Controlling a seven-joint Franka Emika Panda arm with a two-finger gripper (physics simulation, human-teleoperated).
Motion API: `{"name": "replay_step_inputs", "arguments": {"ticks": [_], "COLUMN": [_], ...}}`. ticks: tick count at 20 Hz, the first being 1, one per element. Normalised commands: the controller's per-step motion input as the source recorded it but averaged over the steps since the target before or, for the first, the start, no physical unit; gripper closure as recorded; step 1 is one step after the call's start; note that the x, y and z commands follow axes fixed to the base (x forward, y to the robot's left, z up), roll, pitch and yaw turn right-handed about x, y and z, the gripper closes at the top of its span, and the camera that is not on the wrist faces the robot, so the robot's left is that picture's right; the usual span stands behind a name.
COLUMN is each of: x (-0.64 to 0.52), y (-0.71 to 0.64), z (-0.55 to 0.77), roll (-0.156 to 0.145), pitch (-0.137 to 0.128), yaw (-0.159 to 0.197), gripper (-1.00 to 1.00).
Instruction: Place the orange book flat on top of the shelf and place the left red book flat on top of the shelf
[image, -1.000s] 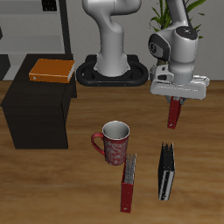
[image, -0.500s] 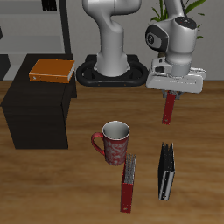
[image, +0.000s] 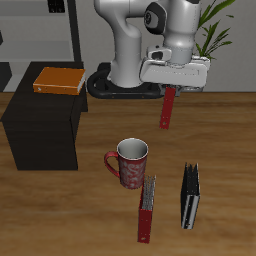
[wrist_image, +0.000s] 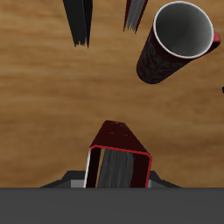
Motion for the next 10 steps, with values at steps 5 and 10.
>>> {"name": "replay_step_inputs", "arguments": {"ticks": [5,10], "x": [0.06,0.03], "y": [-0.92,-0.37], "z": [0.78,0.31], "roll": [-0.154,-0.046], "pitch": [-0.115,-0.01], "yaw": [0.037,0.041], "gripper": [1.0,1.0]}}
